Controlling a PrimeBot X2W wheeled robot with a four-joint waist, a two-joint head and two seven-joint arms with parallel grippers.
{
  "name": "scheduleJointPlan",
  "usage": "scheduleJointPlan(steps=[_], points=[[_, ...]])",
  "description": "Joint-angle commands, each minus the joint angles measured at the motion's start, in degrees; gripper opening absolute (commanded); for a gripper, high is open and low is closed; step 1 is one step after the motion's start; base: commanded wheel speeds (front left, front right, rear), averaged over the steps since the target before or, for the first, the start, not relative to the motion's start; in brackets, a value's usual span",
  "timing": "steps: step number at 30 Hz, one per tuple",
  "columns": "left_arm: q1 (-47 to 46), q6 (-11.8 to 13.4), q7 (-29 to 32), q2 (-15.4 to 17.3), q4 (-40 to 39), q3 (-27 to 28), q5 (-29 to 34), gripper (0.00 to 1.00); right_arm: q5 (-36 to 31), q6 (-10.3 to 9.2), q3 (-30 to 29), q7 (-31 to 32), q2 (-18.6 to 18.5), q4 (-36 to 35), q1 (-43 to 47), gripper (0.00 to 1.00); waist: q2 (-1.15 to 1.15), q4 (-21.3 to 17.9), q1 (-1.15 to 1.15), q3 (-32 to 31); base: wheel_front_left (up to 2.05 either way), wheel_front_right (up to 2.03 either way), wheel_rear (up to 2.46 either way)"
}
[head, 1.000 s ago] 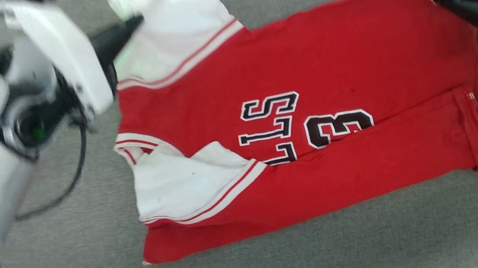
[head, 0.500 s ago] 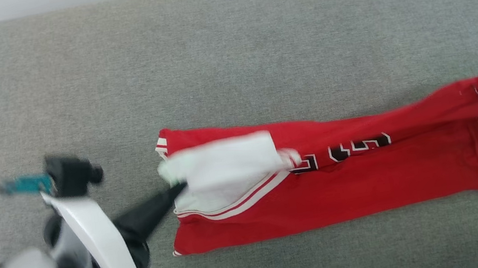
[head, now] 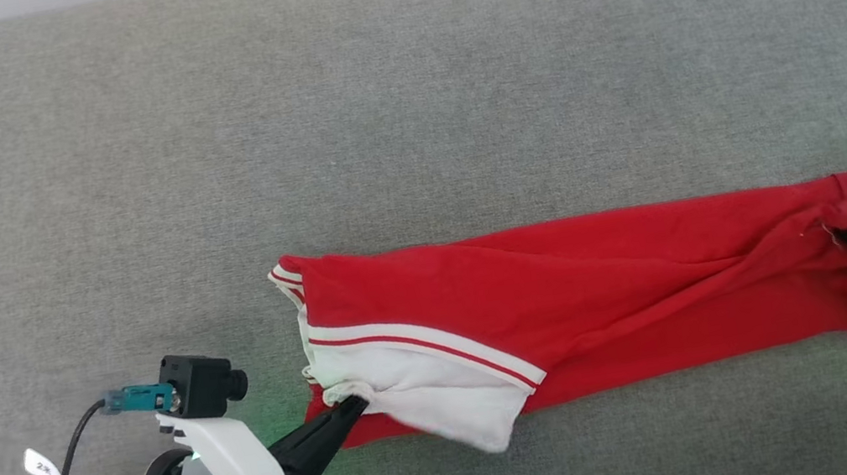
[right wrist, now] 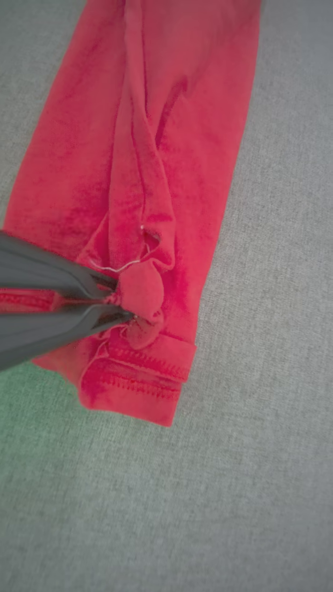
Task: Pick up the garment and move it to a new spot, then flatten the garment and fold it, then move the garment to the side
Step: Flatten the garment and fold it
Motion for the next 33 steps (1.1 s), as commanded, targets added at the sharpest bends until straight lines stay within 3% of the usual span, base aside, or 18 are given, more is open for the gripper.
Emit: scheduleJointPlan(steps=[1,2,3,4,5,8,11,12,17,25,31,33], points=[[-0.1,-0.4,-0.6,-0.5,1.2,0.1,0.7,0.00,-0.6,-0.05,-0.9,0.2,0.9,-0.1,0.6,0.00,0.00,-0.3,0.00,0.2,0.00,0.00,0.00],[-0.2,-0.6,-1.2,-1.0,2.1,0.0,1.1,0.00,-1.1,-0.05,-1.6,0.3,1.5,-0.2,0.7,0.07,0.00,-0.4,0.00,0.3,0.00,0.00,0.00],[-0.3,-0.7,-1.8,-1.3,2.9,0.1,1.5,0.00,-1.5,-0.05,-2.4,0.4,2.0,-0.3,0.9,0.32,0.00,-0.5,0.00,0.3,0.00,0.00,0.00],[-0.3,-0.8,-2.4,-1.6,3.7,0.2,1.8,0.00,-1.7,-0.05,-3.2,0.6,2.5,-0.5,1.0,0.57,0.00,-0.5,0.00,0.3,0.00,0.00,0.00],[-0.2,-1.0,-3.0,-1.9,4.2,0.4,1.9,0.11,-1.7,-0.05,-4.1,0.8,2.9,-0.8,1.2,1.00,0.00,-0.6,0.00,0.3,0.00,0.00,0.00],[0.8,-1.2,-5.6,-2.5,5.0,1.3,1.7,0.47,-1.7,-0.05,-6.7,2.0,3.0,-2.2,2.6,1.00,0.00,-0.6,0.00,0.0,0.00,0.00,0.00],[1.8,-0.8,-8.3,-2.2,4.8,1.8,2.3,0.92,-1.4,-0.05,-10.2,3.2,2.1,-3.8,4.8,1.00,0.00,-0.2,0.00,-0.3,0.00,0.00,0.00],[2.1,-0.5,-9.2,-2.1,4.6,1.9,2.8,1.00,-1.2,-0.05,-11.5,3.6,1.8,-4.3,5.6,1.00,0.00,0.1,0.00,-0.4,0.00,0.00,0.00],[4.1,1.1,-13.2,-2.6,3.5,3.7,3.6,1.00,-0.8,-0.04,-18.3,6.7,1.8,-5.3,9.4,1.00,0.00,1.4,0.00,-0.8,0.00,0.00,0.00],[6.9,3.7,-15.4,-6.4,4.9,9.5,8.8,1.00,1.3,-0.03,-20.9,14.7,5.1,-1.5,10.7,1.00,0.00,4.4,0.00,-1.4,0.00,0.00,0.00],[11.8,2.2,-15.5,-13.8,8.3,21.4,17.9,1.00,0.5,-0.05,-22.2,18.4,6.3,4.1,9.0,1.00,0.00,7.0,0.00,-2.0,0.00,0.00,0.00],[15.0,1.3,-15.5,-17.9,9.3,28.2,24.6,1.00,0.1,-0.05,-22.6,19.8,6.9,6.6,8.4,1.00,0.00,8.0,0.00,-2.5,0.00,0.00,0.00]])
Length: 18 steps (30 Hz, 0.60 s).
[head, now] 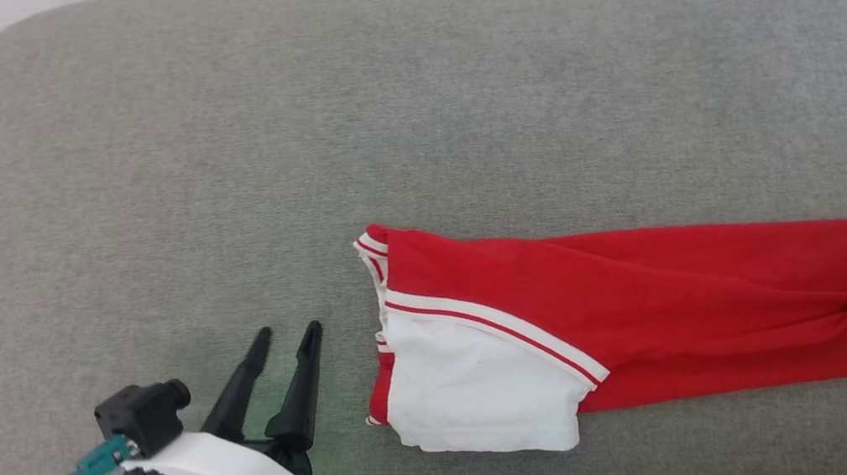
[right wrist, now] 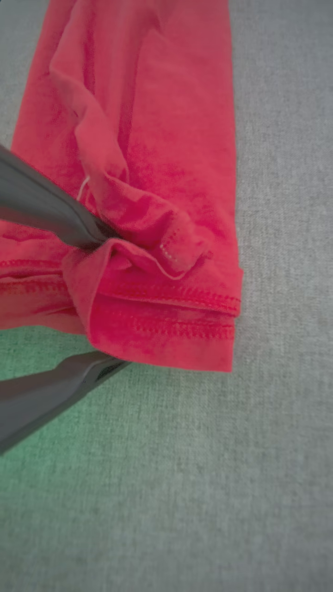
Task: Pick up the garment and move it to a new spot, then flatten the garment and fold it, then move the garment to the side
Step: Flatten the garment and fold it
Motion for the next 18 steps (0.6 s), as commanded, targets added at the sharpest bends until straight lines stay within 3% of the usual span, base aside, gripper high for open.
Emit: scheduleJointPlan(steps=[1,8,16,18], points=[[1.8,0.1,-0.2,-1.5,0.4,2.7,5.2,1.00,-0.4,-0.05,0.5,1.1,1.0,1.5,-0.1,1.00,0.00,0.8,0.00,-0.5,0.00,0.00,0.00],[7.6,-0.8,-0.2,-10.0,0.5,14.9,21.6,1.00,-1.0,-0.04,0.8,2.6,2.7,4.8,-1.1,1.00,0.00,1.9,0.00,-1.2,0.00,0.00,0.00],[11.5,-1.8,-0.2,-15.2,-4.2,25.8,41.9,1.00,-2.1,-0.03,2.7,4.4,4.6,7.0,-2.3,1.00,0.00,1.6,0.00,-1.4,0.00,0.00,0.00],[12.3,-2.1,-0.2,-17.2,-5.6,27.7,44.6,1.00,-2.5,-0.02,3.4,5.0,5.1,7.4,-2.6,1.00,0.00,1.4,0.00,-1.5,0.00,0.00,0.00]])
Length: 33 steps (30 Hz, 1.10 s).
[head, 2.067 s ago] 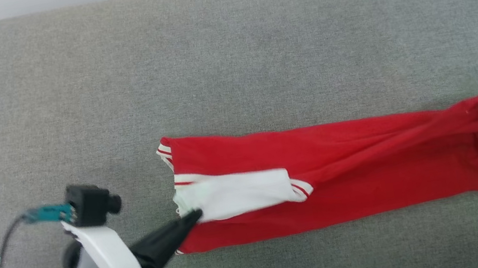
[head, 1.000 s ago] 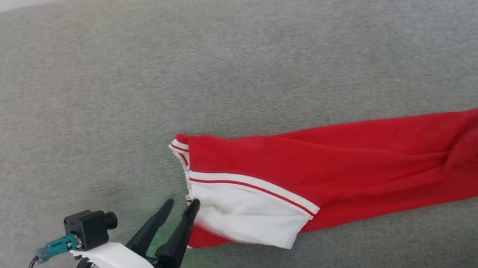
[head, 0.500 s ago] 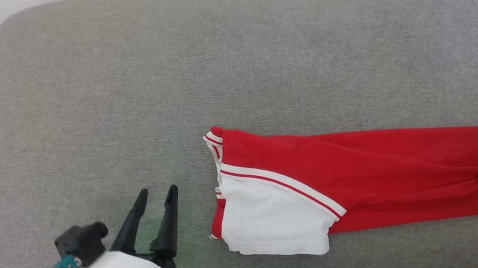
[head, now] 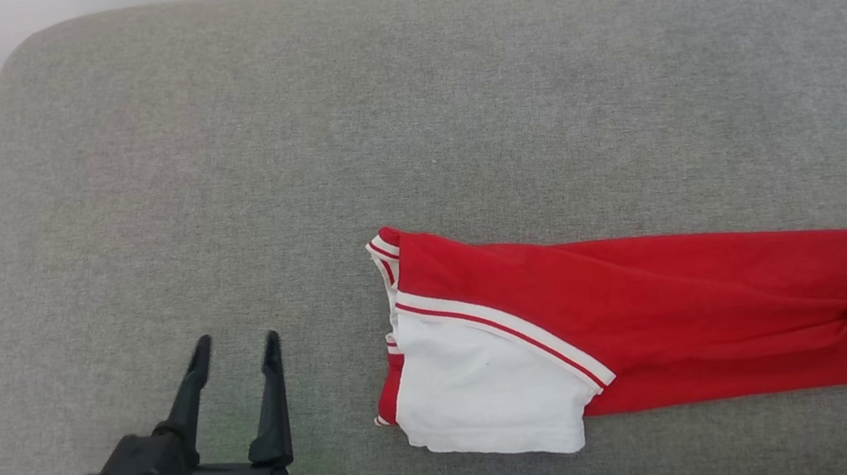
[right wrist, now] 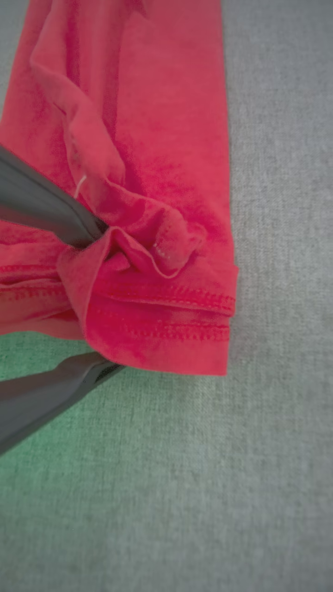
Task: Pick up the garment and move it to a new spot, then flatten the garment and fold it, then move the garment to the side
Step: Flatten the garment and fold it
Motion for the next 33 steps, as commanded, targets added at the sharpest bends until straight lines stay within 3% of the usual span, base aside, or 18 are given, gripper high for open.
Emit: scheduleJointPlan(steps=[1,3,4,9,22,33], points=[[1.1,-0.4,-0.2,-1.4,-1.3,2.1,2.2,1.00,-0.4,0.01,2.7,1.7,2.8,1.1,0.9,0.74,0.00,-0.2,0.00,0.0,0.00,0.00,0.00],[1.8,-0.7,-0.2,-2.4,-1.8,3.4,4.1,1.00,-0.5,0.01,3.5,2.1,3.1,1.4,0.6,0.13,0.00,-0.3,0.00,-0.1,0.00,0.00,0.00],[1.8,-0.9,-0.3,-2.9,-2.3,4.4,5.1,1.00,-0.5,0.02,3.6,2.1,3.2,1.5,0.4,0.00,0.00,-0.3,0.00,-0.1,0.00,0.00,0.00],[2.9,-1.7,-0.3,-4.4,-2.6,6.3,7.3,1.00,-0.4,-0.01,3.2,1.1,2.3,2.2,-0.5,0.00,0.00,-0.7,0.00,-0.5,0.00,0.00,0.00],[3.4,-2.1,-0.3,-4.7,-4.4,6.3,10.1,1.00,0.9,-0.13,-2.2,-3.1,-1.9,3.3,-2.3,0.00,0.00,-3.6,0.00,-0.8,0.00,0.00,0.00],[1.0,-2.2,-0.2,-3.3,-4.7,5.8,7.7,1.00,-0.1,-0.06,-11.1,-7.6,-10.7,10.1,-2.6,0.00,0.00,-7.7,0.00,1.0,0.00,0.00,0.00]])
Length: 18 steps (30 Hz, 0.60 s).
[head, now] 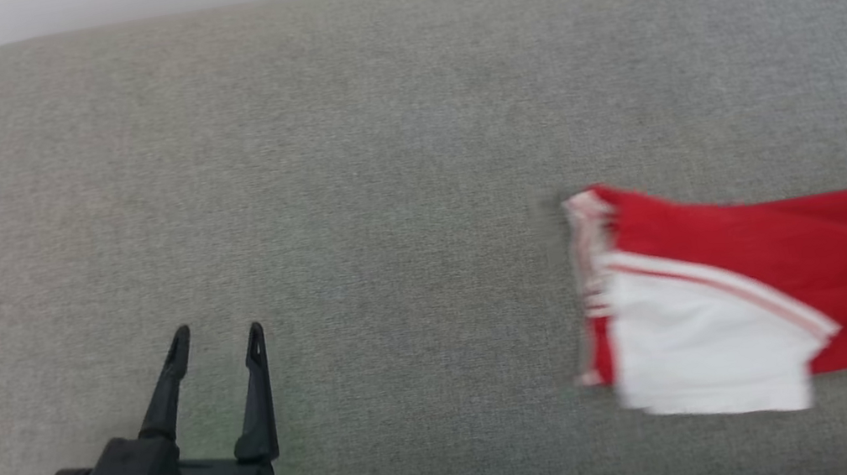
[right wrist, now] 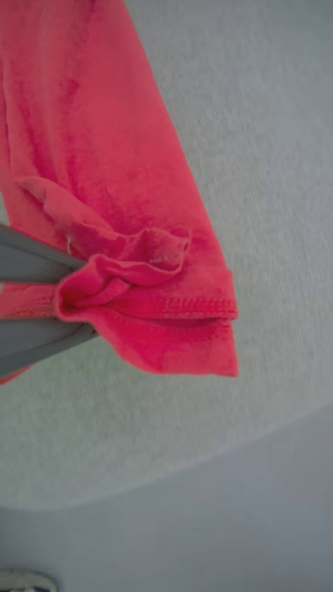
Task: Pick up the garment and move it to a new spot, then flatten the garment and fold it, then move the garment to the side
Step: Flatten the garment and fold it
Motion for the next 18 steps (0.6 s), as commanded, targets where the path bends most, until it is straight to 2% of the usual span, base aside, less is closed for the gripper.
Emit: scheduleJointPlan(steps=[1,5,8,12,18], points=[[-1.0,-0.1,-0.1,0.2,0.1,0.0,-0.2,1.00,-0.6,-0.13,-0.9,-1.1,-0.8,1.0,0.1,0.00,0.00,-0.3,0.00,0.2,0.00,0.00,0.00],[-1.5,-0.1,-0.1,0.6,0.4,-0.2,-0.7,1.00,0.0,-0.12,-3.5,-3.1,-1.6,3.6,-0.4,0.00,0.00,-0.6,0.00,0.4,0.00,0.00,0.00],[-1.5,-0.1,-0.1,0.6,0.7,-0.4,-0.6,1.00,0.5,-0.11,-2.9,-3.4,-0.9,2.3,0.1,0.00,0.00,-0.7,0.00,0.2,0.00,0.00,0.00],[-0.8,-0.2,-0.1,0.3,1.2,-0.3,-0.3,1.00,1.4,-0.07,0.2,-2.4,1.0,-3.7,2.6,0.00,0.00,-0.3,0.00,-0.8,0.00,0.00,0.00],[0.6,-0.2,-0.1,0.0,1.9,-0.6,-0.7,1.00,3.1,-0.08,7.3,-0.6,4.5,-19.5,6.9,0.00,0.00,0.3,0.00,-2.3,0.00,0.00,0.00]])
